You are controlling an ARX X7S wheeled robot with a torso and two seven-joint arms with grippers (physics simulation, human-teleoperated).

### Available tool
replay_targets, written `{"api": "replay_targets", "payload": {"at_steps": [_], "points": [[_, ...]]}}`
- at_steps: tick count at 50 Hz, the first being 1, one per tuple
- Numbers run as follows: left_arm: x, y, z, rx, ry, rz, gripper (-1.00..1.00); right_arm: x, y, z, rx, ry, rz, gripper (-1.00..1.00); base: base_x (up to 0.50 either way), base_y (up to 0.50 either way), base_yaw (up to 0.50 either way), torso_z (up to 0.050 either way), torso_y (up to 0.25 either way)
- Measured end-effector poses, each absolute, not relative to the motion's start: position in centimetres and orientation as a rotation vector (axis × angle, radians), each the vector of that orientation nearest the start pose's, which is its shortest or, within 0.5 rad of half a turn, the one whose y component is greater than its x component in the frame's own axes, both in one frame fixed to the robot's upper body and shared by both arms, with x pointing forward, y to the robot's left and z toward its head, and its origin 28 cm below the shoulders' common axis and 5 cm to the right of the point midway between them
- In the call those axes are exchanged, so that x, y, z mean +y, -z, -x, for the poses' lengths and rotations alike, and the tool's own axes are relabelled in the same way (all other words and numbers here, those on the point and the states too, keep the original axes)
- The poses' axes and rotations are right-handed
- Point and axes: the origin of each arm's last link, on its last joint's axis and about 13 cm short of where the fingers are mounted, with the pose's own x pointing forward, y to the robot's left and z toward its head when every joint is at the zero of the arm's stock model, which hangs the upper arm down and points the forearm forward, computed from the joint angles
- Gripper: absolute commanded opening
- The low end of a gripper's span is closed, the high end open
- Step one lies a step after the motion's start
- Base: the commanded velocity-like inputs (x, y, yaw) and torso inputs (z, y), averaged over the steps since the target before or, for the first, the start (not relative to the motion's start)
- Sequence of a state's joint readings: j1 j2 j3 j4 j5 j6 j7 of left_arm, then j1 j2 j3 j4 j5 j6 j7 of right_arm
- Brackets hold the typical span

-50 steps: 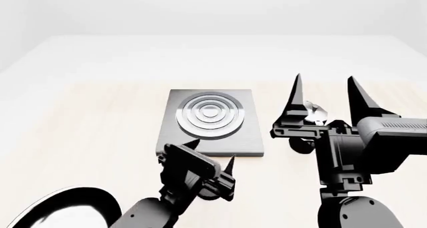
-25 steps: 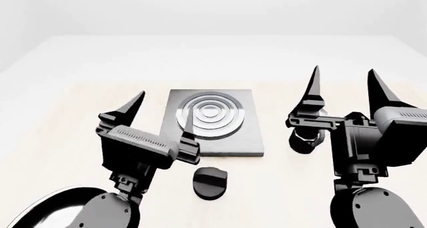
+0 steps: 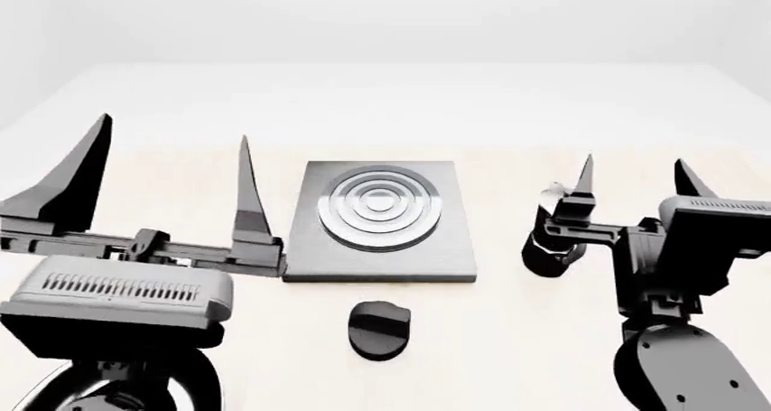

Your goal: Turn on the stove and put the moka pot on it.

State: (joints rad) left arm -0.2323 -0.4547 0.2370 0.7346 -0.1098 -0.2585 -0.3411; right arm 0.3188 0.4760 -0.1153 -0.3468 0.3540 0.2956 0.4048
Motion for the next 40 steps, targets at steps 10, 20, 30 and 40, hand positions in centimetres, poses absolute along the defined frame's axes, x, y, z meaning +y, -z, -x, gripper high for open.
{"api": "replay_targets", "payload": {"at_steps": [10,20,30,40], "points": [[22.8,-19.3,-19.4,-0.730,-0.013,-0.232,1.00,-16.8,-12.2,-26.8,-0.228,0.223,0.143,1.00,0.00,0.00,0.00,0.000,0.000],[23.2,-19.6,-18.8,-0.762,-0.033,-0.235,1.00,-17.3,-9.8,-26.9,-0.135,0.225,0.172,1.00,0.00,0.00,0.00,0.000,0.000],[23.3,-19.7,-18.6,-0.769,-0.042,-0.238,1.00,-17.6,-8.2,-26.5,-0.059,0.218,0.185,1.00,0.00,0.00,0.00,0.000,0.000],[23.3,-19.7,-18.6,-0.768,-0.045,-0.238,1.00,-17.7,-7.2,-26.1,0.000,0.202,0.184,1.00,0.00,0.00,0.00,0.000,0.000]]}}
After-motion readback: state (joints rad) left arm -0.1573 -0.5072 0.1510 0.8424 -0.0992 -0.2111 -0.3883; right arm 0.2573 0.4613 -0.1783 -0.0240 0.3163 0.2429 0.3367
